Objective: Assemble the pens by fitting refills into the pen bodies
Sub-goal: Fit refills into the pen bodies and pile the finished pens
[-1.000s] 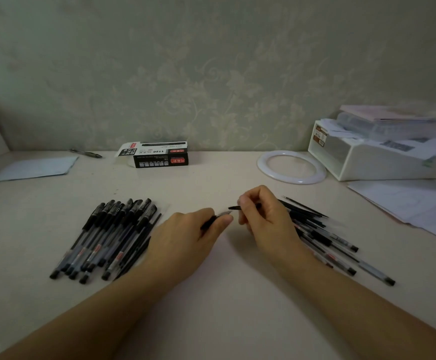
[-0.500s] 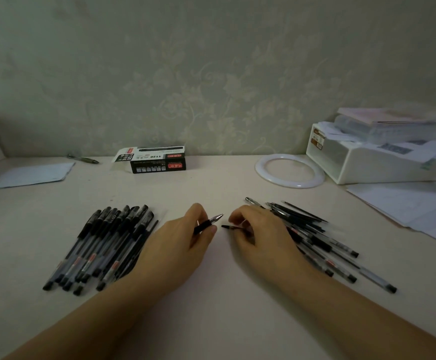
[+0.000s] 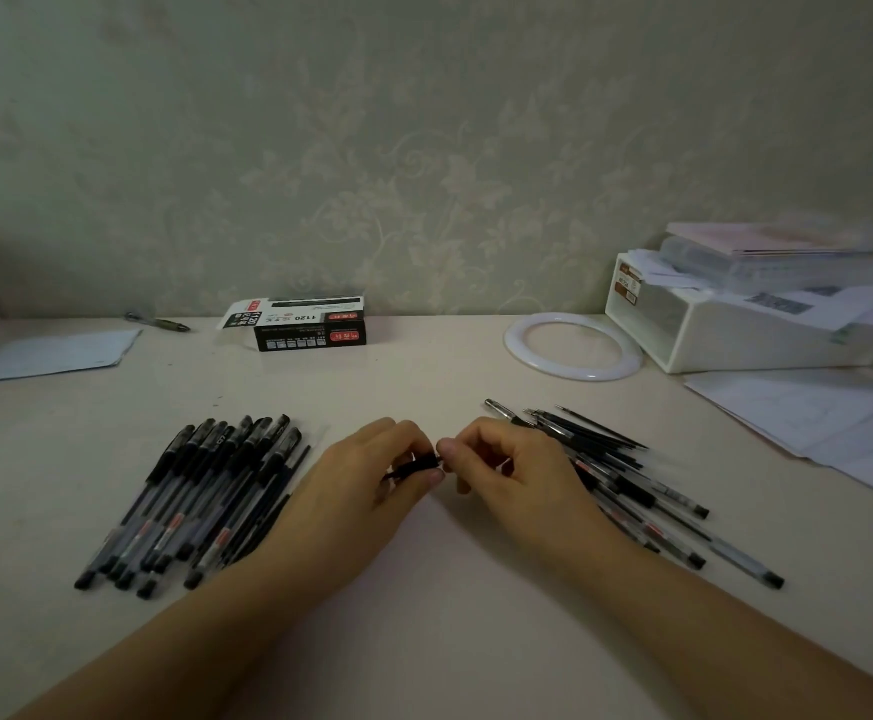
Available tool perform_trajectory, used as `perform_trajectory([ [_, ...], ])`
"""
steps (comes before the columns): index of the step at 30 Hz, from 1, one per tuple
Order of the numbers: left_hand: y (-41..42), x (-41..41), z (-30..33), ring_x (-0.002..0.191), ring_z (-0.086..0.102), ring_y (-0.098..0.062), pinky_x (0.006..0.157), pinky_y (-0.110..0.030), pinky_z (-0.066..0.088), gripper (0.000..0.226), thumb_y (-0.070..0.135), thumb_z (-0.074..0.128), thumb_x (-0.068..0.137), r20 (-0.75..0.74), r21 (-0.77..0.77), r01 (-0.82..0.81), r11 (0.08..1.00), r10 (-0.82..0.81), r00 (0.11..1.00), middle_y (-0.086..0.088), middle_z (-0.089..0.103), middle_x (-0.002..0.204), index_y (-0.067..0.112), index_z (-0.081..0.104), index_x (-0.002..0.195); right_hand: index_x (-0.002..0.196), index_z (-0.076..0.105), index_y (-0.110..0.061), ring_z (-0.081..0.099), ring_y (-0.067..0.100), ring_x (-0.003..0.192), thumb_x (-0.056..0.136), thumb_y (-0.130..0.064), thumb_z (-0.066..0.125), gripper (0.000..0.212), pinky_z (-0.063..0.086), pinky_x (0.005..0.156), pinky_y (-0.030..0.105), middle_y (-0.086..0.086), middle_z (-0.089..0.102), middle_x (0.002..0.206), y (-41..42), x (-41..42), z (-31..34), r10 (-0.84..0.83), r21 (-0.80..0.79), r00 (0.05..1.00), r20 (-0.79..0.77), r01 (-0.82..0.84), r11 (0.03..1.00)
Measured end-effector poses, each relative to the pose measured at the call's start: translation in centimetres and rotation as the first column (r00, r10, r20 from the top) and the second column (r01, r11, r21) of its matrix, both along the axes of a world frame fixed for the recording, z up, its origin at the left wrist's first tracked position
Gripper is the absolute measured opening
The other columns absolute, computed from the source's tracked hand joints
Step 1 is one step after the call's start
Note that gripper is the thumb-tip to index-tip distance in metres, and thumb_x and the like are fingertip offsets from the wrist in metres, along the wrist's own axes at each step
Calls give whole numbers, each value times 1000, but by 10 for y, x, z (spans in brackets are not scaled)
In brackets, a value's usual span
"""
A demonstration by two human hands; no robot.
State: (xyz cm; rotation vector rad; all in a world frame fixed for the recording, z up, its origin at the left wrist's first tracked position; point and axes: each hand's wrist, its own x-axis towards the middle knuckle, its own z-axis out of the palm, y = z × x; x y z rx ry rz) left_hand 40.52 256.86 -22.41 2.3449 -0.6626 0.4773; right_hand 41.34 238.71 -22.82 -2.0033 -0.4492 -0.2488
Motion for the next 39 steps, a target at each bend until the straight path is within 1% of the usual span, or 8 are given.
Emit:
perform_trajectory([
  [4,0,0,2,69,54,-1,59,-7,39,8,27,64,89,-7,-58,-1,998,0,1000,16,57,72,26,58,84,79,70,-23,54,-2,61,91,-32,66,15,41,61,11,-4,67,69,-2,2,0,53,51,998,-17,-52,997],
  [10,1,0,1,66,57,-11,59,-31,47,13,39,51,92,-56,-60,1,998,-4,998,12,60,71,30,60,88,88,69,-33,63,5,77,90,-25,68,8,47,68,12,-14,70,86,-5,3,0,98,73,995,-23,-96,993],
  [14,0,0,1,67,56,-5,57,-15,42,10,35,55,92,-43,-48,-10,999,8,999,19,59,74,30,62,89,98,65,-39,62,8,80,89,-36,67,10,47,70,12,-17,68,97,-2,4,-2,64,72,998,-8,-63,995],
  [17,0,1,1,72,58,2,61,-7,40,9,33,57,92,-56,-46,-16,999,14,998,23,59,73,28,64,90,87,67,-30,62,3,72,90,-46,63,17,46,66,12,-10,69,82,-2,4,-3,42,75,999,-11,-41,996],
  [24,-1,-2,2,68,55,5,60,-6,39,9,32,59,92,-38,-41,-22,999,20,999,19,57,70,25,65,88,89,64,-36,58,-1,73,88,-24,68,13,46,67,11,-20,67,91,-4,6,-5,73,52,997,-14,-72,996],
  [27,0,-1,3,66,54,6,59,-5,38,8,28,61,92,-25,-51,-38,998,36,999,22,55,67,24,65,86,95,63,-37,59,4,75,89,-32,67,10,47,67,11,-22,65,96,-2,6,-6,34,79,999,-18,-33,996],
  [32,-1,-2,2,69,54,4,60,-5,38,8,31,60,92,-38,-47,-33,998,31,999,24,55,69,27,65,87,80,67,-24,58,-1,65,92,-36,64,17,44,62,10,-8,69,74,-2,5,-4,29,36,999,-16,-28,999],
  [39,-1,-2,3,66,54,3,59,-7,38,9,28,59,92,-34,-61,-25,998,23,999,19,57,68,24,65,87,100,63,-38,58,9,77,90,-33,66,12,46,69,10,-23,64,97,-3,4,-4,47,31,999,-28,-46,998],
])
